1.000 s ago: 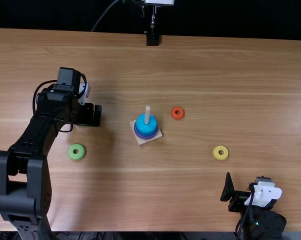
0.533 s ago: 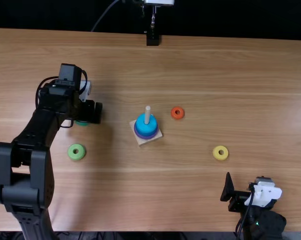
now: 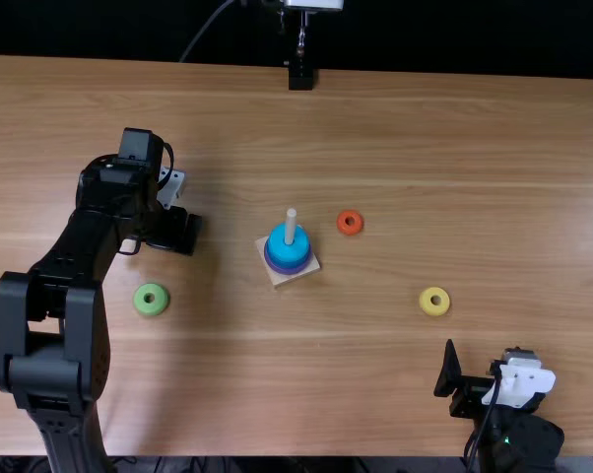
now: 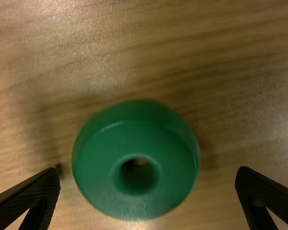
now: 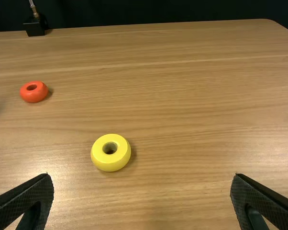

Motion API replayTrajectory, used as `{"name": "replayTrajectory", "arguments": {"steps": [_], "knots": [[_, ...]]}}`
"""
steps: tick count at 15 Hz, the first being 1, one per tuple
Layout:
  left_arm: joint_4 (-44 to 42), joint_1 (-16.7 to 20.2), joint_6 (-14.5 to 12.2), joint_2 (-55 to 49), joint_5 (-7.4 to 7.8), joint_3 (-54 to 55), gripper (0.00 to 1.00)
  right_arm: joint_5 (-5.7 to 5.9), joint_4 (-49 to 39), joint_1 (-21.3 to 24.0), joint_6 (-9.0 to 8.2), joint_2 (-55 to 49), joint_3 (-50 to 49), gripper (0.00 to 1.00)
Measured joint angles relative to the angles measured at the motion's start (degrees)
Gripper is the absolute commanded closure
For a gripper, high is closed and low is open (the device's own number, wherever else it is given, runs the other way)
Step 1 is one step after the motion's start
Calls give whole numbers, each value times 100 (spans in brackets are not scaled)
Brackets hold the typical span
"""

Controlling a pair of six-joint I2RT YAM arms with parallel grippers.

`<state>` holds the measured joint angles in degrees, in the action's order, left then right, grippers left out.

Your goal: Build the Hanoi tower: stack the rings onto the peg from bottom to top in this color order: purple, dark blue, light blue, dark green, light green, yellow, orange.

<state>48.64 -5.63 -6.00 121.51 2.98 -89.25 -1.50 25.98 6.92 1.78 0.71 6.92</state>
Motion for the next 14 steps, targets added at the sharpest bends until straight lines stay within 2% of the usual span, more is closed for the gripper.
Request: {"name": "replayTrajectory", "arguments": {"steps": [5, 6, 7, 8, 9, 12, 14], "knots": [[28, -2, -4, 83, 4, -179, 0, -2, 0, 0, -4, -2, 0, 0], [31, 0, -15, 85, 4, -188, 17, -2, 0, 0, -2, -2, 0, 0], [35, 0, -20, 85, 7, -186, 40, 0, 2, 0, 0, -2, 0, 0], [37, -2, -20, 90, 13, -186, 55, -2, 0, 0, 0, -2, 0, 0], [50, 0, -22, 92, 20, -186, 63, 0, 0, 0, 0, -2, 0, 0], [55, 0, -22, 92, 20, -186, 74, -2, -2, 0, -2, -2, 0, 0], [55, 0, -24, 90, 22, -186, 92, -2, 0, 0, 0, -2, 0, 0]]}}
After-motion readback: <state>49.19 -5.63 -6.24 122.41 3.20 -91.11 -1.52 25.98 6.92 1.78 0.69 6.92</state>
